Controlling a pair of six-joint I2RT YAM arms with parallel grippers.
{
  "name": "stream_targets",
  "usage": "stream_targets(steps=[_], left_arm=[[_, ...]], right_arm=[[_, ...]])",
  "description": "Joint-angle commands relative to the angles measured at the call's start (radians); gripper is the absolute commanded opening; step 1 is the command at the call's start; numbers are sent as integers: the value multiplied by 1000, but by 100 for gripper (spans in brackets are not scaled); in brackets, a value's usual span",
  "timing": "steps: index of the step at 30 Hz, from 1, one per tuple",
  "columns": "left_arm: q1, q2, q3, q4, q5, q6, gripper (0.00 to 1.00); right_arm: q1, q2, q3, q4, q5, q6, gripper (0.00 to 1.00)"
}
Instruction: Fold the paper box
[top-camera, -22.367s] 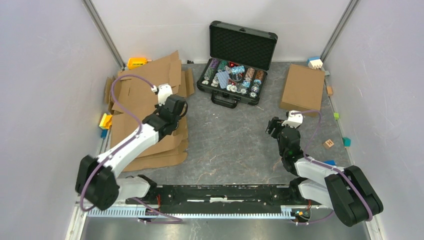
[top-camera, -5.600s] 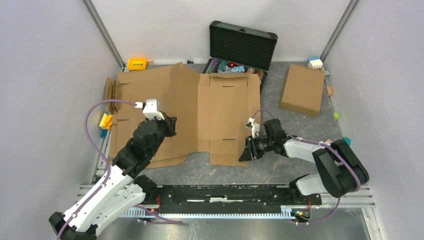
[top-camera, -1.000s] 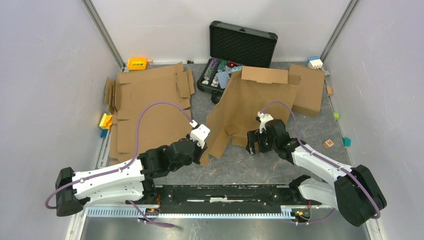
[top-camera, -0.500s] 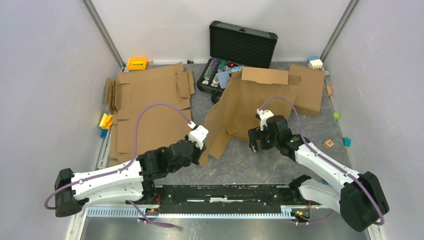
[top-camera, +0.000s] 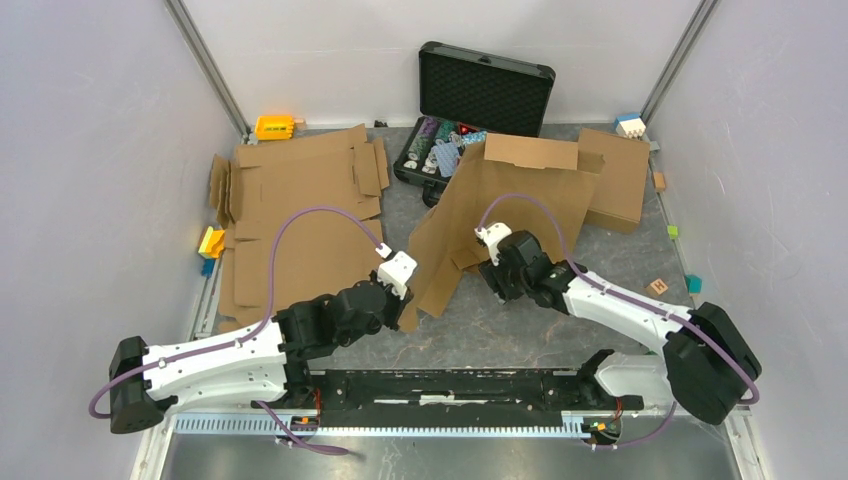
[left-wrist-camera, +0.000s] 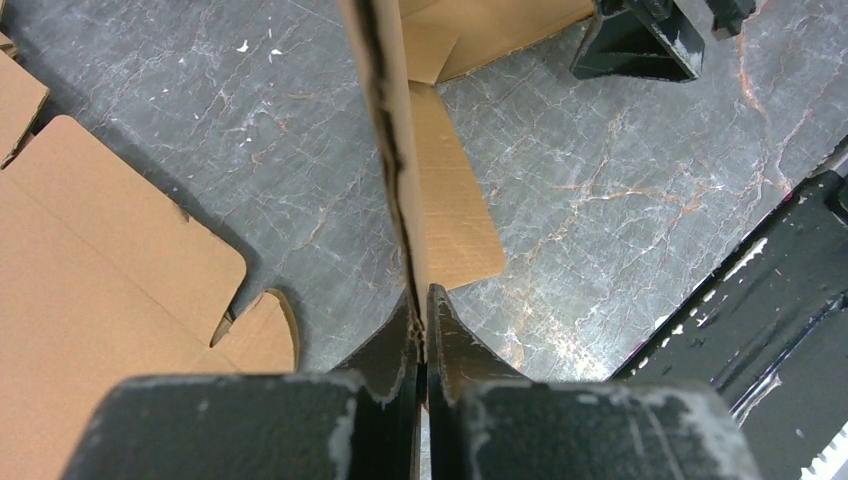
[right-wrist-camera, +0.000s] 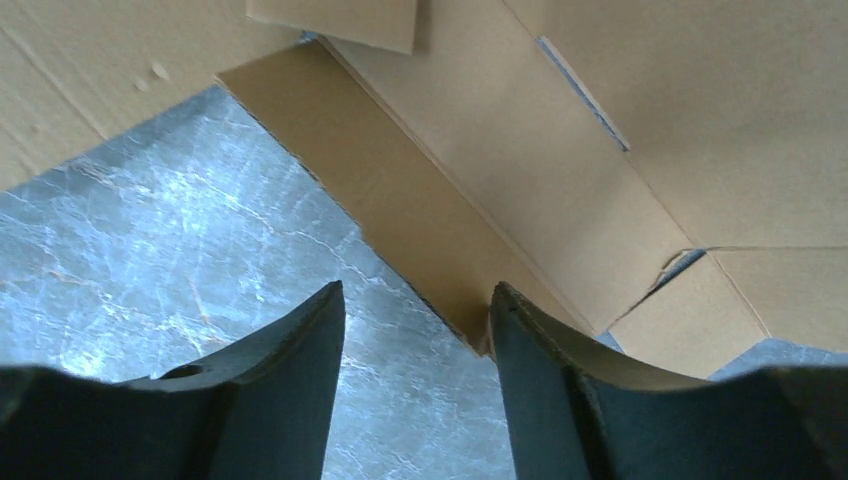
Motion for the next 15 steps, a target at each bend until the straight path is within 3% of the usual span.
stream_targets(steps=[1, 10, 15], left_arm=[[-9, -20, -17, 29, 0, 24, 2], [-9, -26, -39, 66, 38, 17, 2], [-9, -33, -50, 79, 44, 14, 2]], right_arm=[[59, 13, 49, 59, 79, -47, 54], [110, 16, 72, 100, 82, -68, 10], [139, 27, 90, 104, 88, -103, 8]])
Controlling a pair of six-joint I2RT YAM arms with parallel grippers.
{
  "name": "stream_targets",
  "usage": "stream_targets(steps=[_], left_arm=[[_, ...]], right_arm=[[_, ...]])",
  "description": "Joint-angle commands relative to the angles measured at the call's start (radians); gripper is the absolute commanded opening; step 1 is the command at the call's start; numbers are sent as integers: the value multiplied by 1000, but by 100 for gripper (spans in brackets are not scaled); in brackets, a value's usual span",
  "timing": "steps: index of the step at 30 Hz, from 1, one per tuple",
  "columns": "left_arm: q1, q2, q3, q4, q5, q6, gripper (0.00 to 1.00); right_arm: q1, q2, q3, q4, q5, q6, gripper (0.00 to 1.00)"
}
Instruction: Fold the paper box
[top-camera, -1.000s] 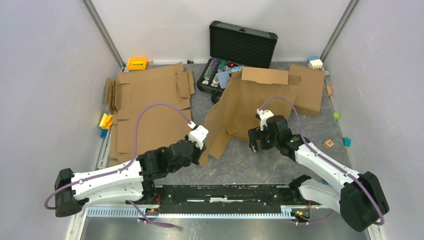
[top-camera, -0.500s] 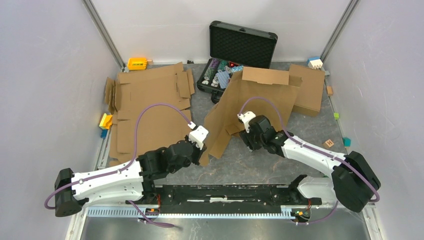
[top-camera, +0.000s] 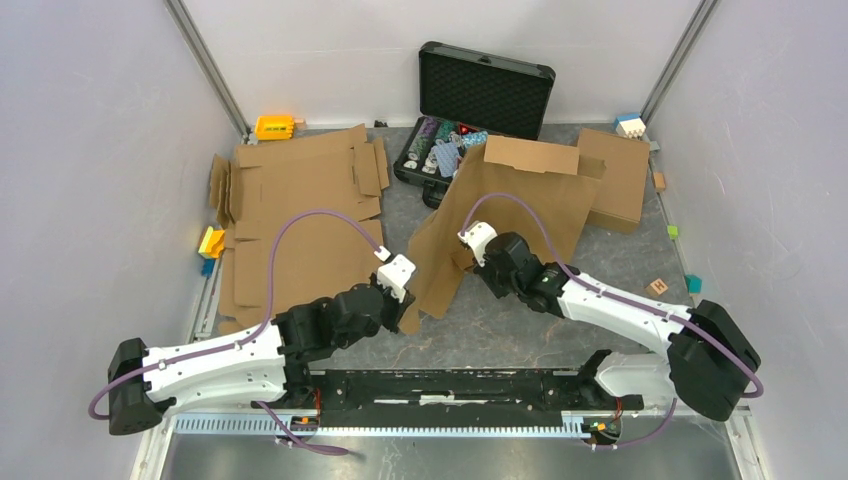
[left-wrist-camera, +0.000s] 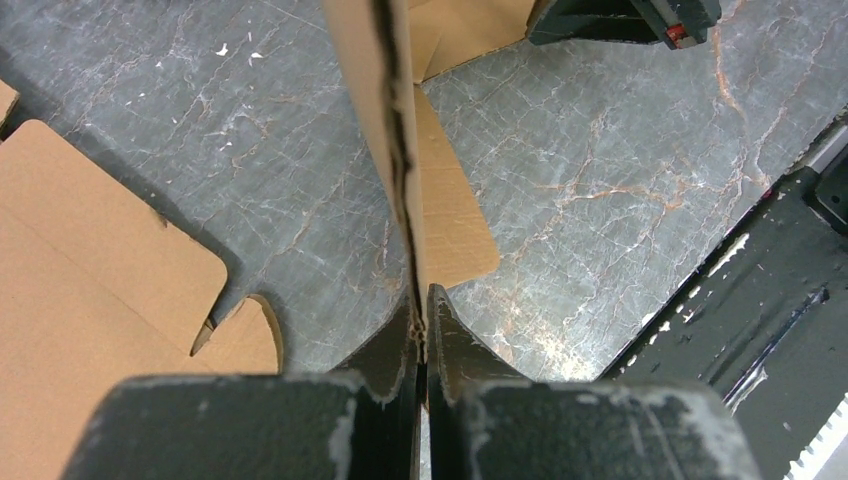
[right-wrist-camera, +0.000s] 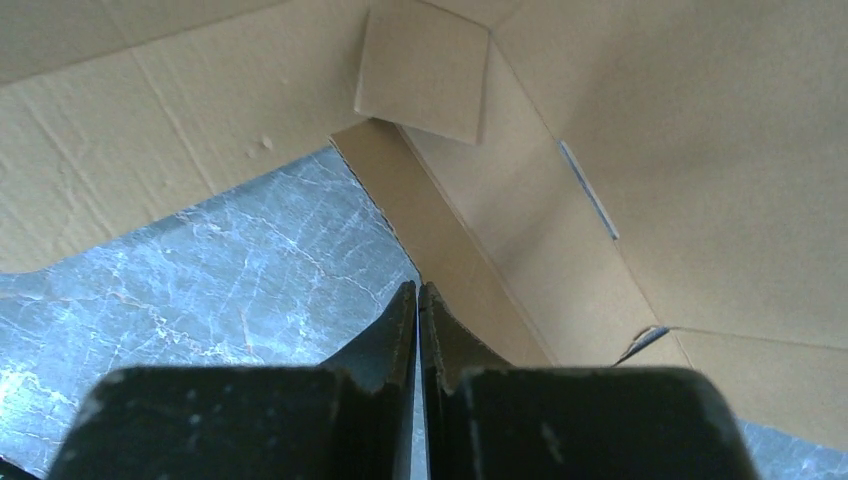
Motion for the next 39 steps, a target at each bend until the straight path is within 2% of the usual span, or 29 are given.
stream_targets(steps=[1, 6, 7, 9, 10, 12, 15, 20, 25, 30, 31, 39], left_arm=[[-7, -14, -16, 39, 18, 14, 2], [-7, -18, -30, 55, 29, 9, 2], [-8, -20, -35, 58, 29, 7, 2], [-7, -24, -39, 60, 28, 4, 2], [-7, -26, -41, 60, 28, 2, 2], [-8, -32, -43, 59, 21, 2, 2], [-7, -37, -44, 58, 3, -4, 2], [-7, -43, -51, 75, -2, -7, 2], [-7, -45, -61, 82, 0, -10, 2], [-8, -54, -85, 106, 10, -24, 2], [-8, -55, -89, 106, 10, -28, 2], [-8, -61, -115, 127, 21, -50, 2]], right_arm=[[31, 14, 46, 46, 28, -39, 6], [53, 13, 41, 81, 11, -45, 5], [57, 11, 40, 83, 12, -46, 14], [59, 5, 35, 83, 24, -49, 53], [60, -5, 23, 87, 33, -54, 63], [59, -24, 1, 98, 61, -67, 68], [59, -14, -10, 88, 118, -84, 69], [61, 58, -9, 84, 143, -86, 57], [62, 82, -14, 114, 116, -89, 35], [66, 82, -3, 138, 84, -91, 2], [67, 79, -1, 143, 70, -93, 0], [79, 49, 6, 188, 1, -95, 0]])
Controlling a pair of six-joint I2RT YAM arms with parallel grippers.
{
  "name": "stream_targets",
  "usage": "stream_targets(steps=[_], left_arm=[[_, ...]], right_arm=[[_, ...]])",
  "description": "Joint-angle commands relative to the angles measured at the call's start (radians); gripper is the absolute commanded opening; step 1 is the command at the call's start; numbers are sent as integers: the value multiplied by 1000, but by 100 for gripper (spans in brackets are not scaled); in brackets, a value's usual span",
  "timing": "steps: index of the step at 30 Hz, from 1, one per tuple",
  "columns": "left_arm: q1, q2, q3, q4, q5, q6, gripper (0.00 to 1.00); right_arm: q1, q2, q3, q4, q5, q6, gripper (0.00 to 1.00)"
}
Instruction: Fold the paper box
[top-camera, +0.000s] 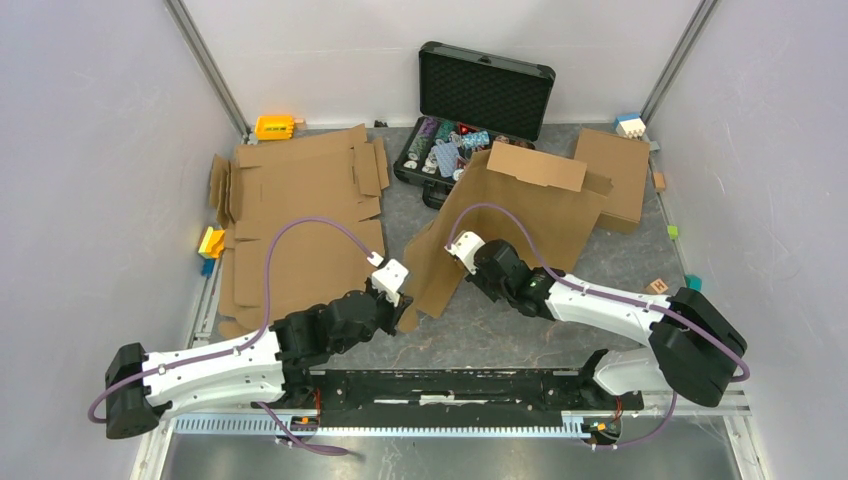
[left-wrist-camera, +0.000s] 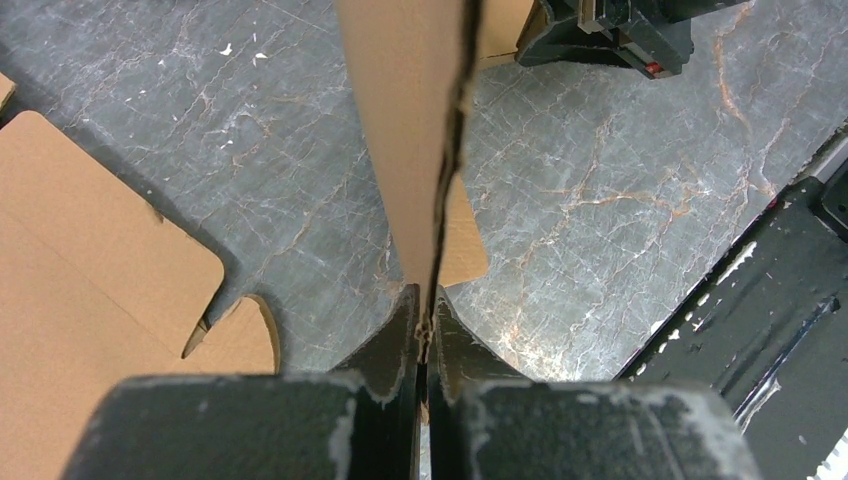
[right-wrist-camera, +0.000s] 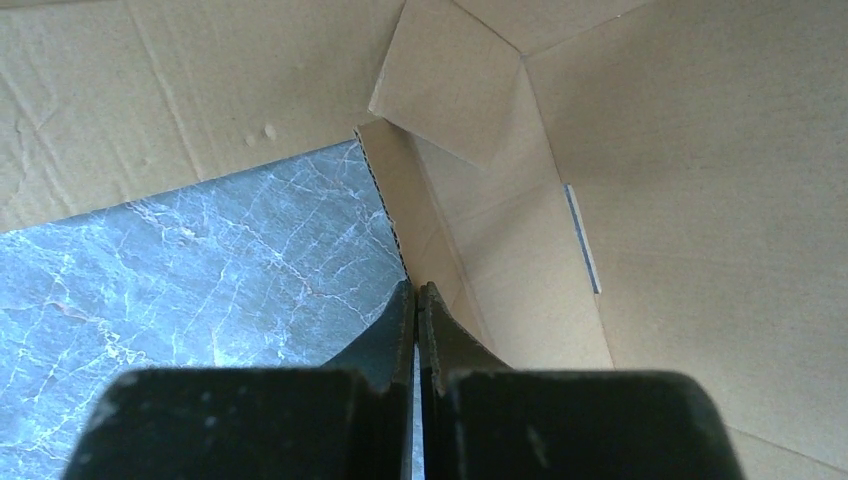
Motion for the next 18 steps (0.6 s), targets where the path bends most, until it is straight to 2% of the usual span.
stream_targets(steps=[1, 9, 18], left_arm=[[-7, -5, -20, 40, 22, -50, 2], [-5, -36, -36, 53, -45, -113, 2], [-5, -44, -39, 68, -22, -132, 2]], right_arm=[[14, -33, 22, 99, -74, 8, 0], [43, -45, -30, 111, -118, -6, 2], [73, 6, -42, 124, -22, 6, 1]])
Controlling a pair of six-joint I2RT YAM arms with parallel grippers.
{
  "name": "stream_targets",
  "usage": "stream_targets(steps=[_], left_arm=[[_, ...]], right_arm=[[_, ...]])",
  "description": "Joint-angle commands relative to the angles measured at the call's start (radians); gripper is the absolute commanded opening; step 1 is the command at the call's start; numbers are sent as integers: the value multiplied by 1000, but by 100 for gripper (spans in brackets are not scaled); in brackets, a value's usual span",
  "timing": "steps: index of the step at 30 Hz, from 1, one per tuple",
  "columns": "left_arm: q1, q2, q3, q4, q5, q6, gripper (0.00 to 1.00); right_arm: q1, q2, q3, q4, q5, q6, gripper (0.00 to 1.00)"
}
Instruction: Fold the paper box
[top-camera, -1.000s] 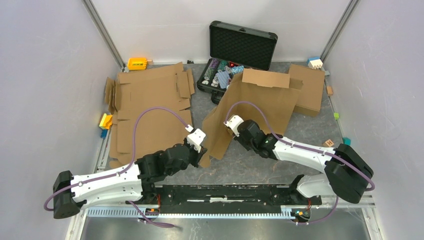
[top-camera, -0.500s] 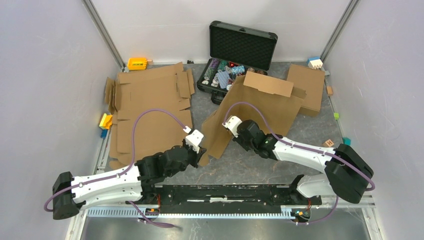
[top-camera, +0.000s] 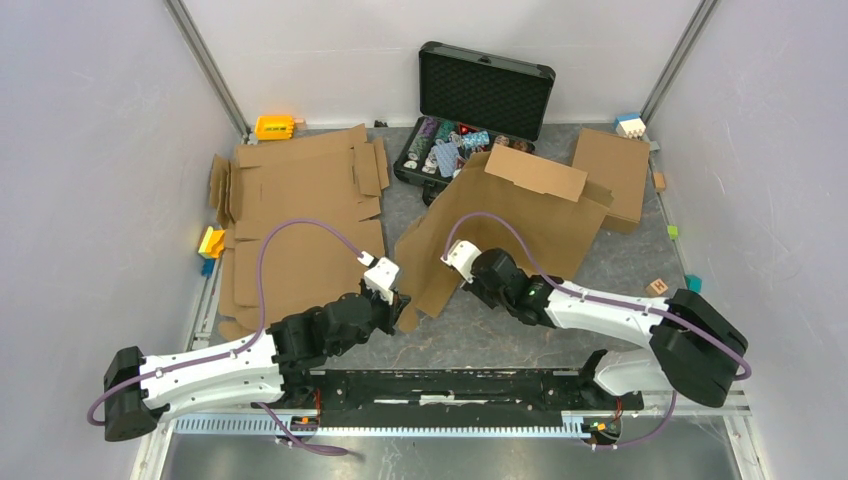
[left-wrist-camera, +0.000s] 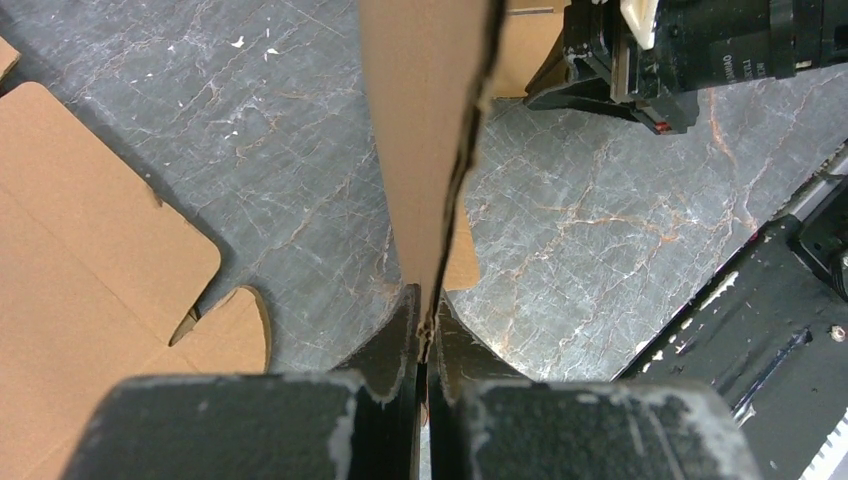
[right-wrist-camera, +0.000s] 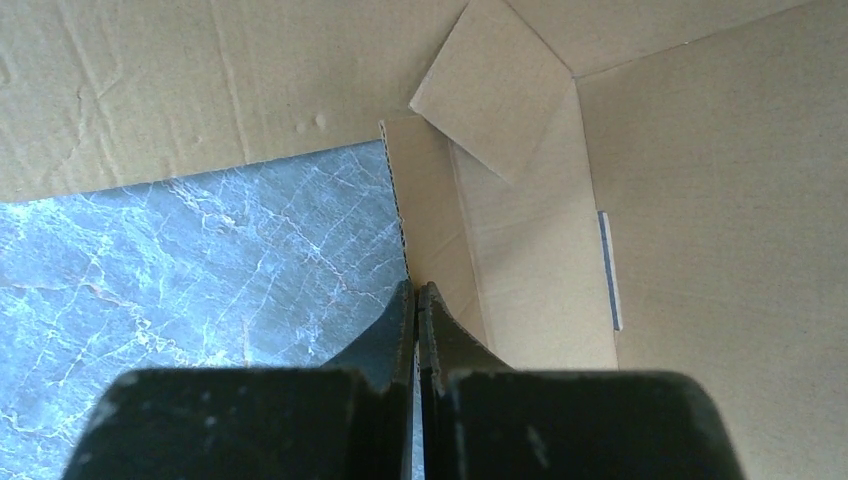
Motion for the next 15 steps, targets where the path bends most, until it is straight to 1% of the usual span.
stream_targets(steps=[1, 4, 11, 15], left_arm=[[-6, -2, -8, 50, 18, -57, 2], [-5, 2, -7, 50, 20, -65, 2], [-5, 3, -7, 52, 29, -61, 2], [-5, 8, -17, 58, 39, -47, 2]], right_arm=[[32, 21, 4, 83, -11, 20, 1], [59, 46, 17, 92, -5, 11, 3], [107, 109, 46, 89, 81, 1, 0], [109, 92, 56, 95, 119, 21, 0]])
